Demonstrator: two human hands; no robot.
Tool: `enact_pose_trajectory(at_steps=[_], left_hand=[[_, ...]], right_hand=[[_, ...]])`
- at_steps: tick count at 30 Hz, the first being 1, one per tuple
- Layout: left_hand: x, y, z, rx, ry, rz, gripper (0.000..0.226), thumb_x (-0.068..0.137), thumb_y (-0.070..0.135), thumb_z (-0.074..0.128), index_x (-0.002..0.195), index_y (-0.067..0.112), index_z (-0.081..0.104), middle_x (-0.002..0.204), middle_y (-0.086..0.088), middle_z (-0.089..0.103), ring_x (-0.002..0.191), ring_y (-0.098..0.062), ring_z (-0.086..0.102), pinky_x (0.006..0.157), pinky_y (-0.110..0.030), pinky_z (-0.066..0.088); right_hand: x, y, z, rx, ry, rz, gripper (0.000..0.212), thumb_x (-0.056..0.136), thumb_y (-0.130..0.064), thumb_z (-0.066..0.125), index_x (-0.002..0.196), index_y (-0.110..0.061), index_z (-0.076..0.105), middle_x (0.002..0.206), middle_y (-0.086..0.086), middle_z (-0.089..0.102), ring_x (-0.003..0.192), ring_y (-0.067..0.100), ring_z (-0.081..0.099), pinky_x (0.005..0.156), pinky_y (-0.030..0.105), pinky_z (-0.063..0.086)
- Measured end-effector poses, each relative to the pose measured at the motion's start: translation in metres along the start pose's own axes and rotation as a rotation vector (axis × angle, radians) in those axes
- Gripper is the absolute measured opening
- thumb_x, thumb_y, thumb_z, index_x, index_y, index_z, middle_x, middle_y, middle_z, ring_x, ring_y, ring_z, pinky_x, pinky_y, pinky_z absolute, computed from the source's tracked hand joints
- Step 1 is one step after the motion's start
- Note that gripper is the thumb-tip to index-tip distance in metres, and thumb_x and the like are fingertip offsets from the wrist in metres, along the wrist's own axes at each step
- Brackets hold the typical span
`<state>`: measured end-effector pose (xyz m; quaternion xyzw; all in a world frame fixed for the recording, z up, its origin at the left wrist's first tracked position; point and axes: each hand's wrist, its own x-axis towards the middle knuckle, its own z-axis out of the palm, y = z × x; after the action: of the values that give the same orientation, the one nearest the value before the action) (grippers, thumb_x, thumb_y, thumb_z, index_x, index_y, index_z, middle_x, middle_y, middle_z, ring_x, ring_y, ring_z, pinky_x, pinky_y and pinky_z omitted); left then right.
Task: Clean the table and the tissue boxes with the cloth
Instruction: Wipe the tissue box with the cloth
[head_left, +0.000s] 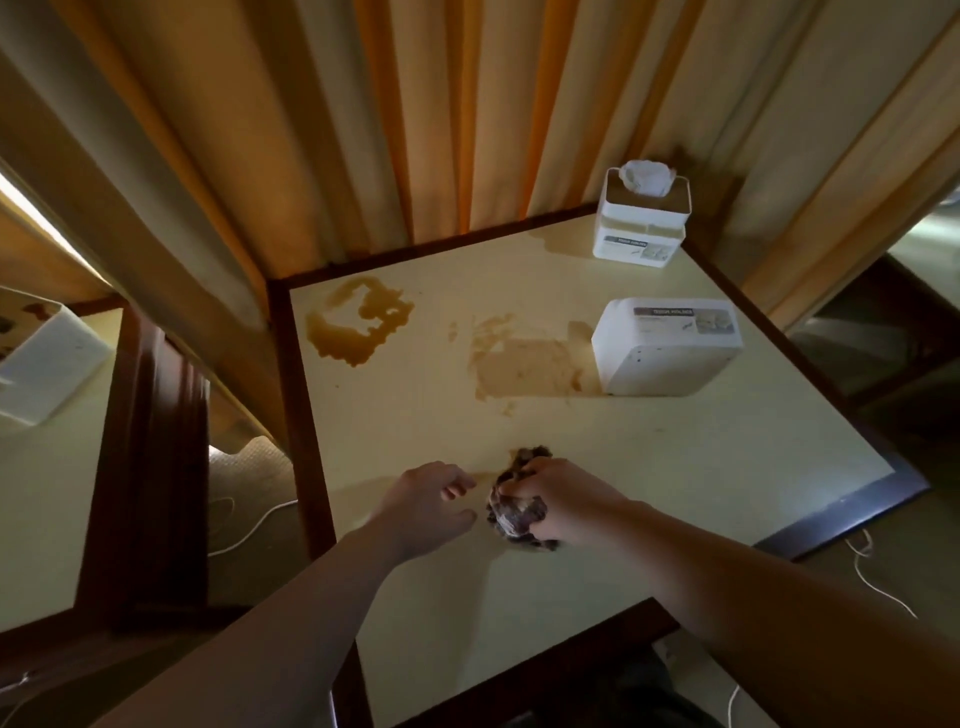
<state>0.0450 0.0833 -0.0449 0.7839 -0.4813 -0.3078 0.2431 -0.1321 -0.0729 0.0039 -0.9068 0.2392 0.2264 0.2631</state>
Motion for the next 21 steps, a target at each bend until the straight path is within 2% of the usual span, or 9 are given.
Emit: enact_pose_trajectory(at_steps=[3,7,10,13,16,18,21], left_hand=[[0.005,0.008,0.006,-0.028,-0.019,0.025,0.034,0.082,0.019,0.080,0.115,0.020,0.073,0.102,0.006,0.068,0.094,-0.009,0.063,0.073,0.000,0.036],[0.011,0.015,0.010,-0.044,-0.034,0.037,0.033,0.079,0.022,0.080,0.111,0.018,0.074,0.099,0.005,0.068,0.093,-0.011,0.064,0.073,-0.002,0.037],[0.011,0.015,0.009,-0.053,-0.035,0.035,0.038,0.073,0.033,0.073,0.108,0.018,0.074,0.097,0.006,0.069,0.093,-0.010,0.065,0.075,-0.002,0.038],[0.010,0.013,0.005,-0.048,-0.039,0.026,0.034,0.075,0.029,0.074,0.108,0.021,0.074,0.098,0.008,0.069,0.094,-0.009,0.065,0.077,-0.004,0.040],[0.010,0.014,0.002,-0.056,-0.035,0.026,0.034,0.073,0.033,0.071,0.106,0.025,0.073,0.096,0.012,0.068,0.092,-0.005,0.064,0.079,-0.012,0.044],[0.011,0.016,0.001,-0.062,-0.035,0.042,0.029,0.078,0.026,0.075,0.107,0.025,0.072,0.097,0.013,0.067,0.091,-0.003,0.063,0.080,-0.017,0.046],[0.019,0.026,-0.003,-0.035,-0.029,0.090,0.029,0.085,0.023,0.077,0.114,0.022,0.071,0.102,0.012,0.066,0.096,-0.001,0.063,0.082,-0.015,0.046]], right_hand=[[-0.004,0.005,0.003,0.026,0.043,0.009,0.056,0.086,-0.031,0.076,0.140,-0.035,0.064,0.137,0.008,0.058,0.118,0.031,0.062,0.101,0.036,0.051],[-0.002,0.004,0.012,-0.014,0.078,0.022,0.054,0.088,-0.050,0.070,0.140,-0.041,0.062,0.146,0.009,0.046,0.132,0.037,0.044,0.112,0.037,0.040],[0.001,0.003,0.017,0.004,0.035,0.039,0.050,0.092,-0.044,0.068,0.142,-0.041,0.060,0.151,0.011,0.039,0.138,0.040,0.036,0.114,0.045,0.040],[0.005,0.003,0.020,0.002,0.066,0.006,0.051,0.090,-0.034,0.073,0.140,-0.033,0.064,0.141,0.010,0.052,0.132,0.035,0.048,0.109,0.037,0.045],[0.006,0.004,0.019,0.022,0.100,0.010,0.052,0.090,-0.028,0.077,0.140,-0.026,0.066,0.137,0.009,0.059,0.124,0.030,0.058,0.102,0.030,0.047],[0.003,0.009,0.019,0.060,0.125,0.026,0.052,0.092,-0.028,0.076,0.143,-0.026,0.064,0.137,0.009,0.059,0.121,0.028,0.059,0.100,0.028,0.046],[-0.009,0.023,0.017,0.165,0.213,0.055,0.052,0.092,-0.028,0.076,0.142,-0.029,0.064,0.135,0.003,0.062,0.118,0.023,0.062,0.100,0.025,0.046]])
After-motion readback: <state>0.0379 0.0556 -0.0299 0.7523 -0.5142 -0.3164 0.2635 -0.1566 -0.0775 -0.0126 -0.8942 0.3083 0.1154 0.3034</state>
